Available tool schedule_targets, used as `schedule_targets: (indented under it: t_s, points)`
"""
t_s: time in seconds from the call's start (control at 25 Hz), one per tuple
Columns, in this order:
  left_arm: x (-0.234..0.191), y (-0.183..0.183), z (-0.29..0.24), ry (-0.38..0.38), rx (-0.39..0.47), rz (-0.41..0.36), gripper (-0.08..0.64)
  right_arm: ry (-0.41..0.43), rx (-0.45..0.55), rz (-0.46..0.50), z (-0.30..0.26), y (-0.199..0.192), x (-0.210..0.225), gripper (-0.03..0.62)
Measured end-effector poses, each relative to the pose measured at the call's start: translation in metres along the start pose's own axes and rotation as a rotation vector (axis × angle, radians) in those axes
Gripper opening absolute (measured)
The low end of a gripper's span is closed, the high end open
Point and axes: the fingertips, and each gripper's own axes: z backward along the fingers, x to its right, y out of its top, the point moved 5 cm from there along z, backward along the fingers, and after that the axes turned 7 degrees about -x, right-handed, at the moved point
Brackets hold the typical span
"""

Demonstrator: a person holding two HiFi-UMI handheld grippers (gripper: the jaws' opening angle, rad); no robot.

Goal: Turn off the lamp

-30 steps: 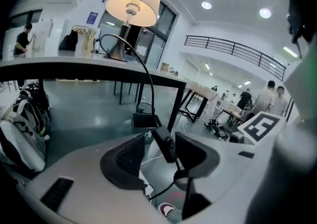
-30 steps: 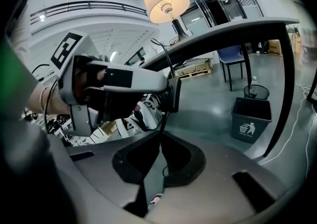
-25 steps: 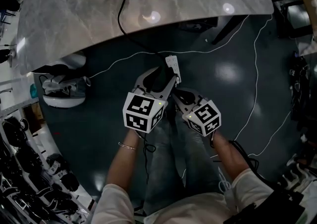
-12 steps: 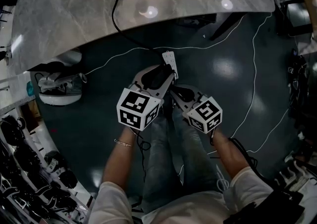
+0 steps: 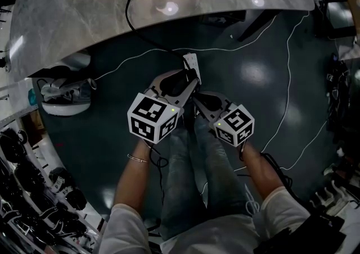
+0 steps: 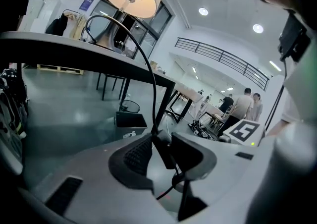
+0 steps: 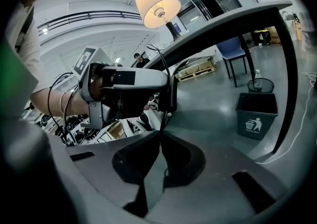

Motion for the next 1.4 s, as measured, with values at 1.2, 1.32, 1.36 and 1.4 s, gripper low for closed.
schedule_targets:
  t_s: [1.2, 1.32, 1.36, 1.4]
  points:
    - [-0.017, -0.009, 0.034, 0.08, 0.129, 0.101, 0.103, 0.002, -0.057, 0.027, -0.037, 0.01, 0.002, 0.014]
    - [-0.025, -0.021, 0.04, 0.126, 0.128, 0.131, 0.101, -0.002, -0.07, 0.017, -0.048, 0.011, 0.006, 0.014]
    - [-0.029, -0.027, 0.042, 0.155, 0.121, 0.141, 0.101, -0.007, -0.077, 0.018, -0.051, 0.01, 0.006, 0.014]
    - [-0.034, -0.034, 0.044, 0.187, 0.11, 0.15, 0.1, -0.012, -0.085, 0.02, -0.056, 0.009, 0.007, 0.014]
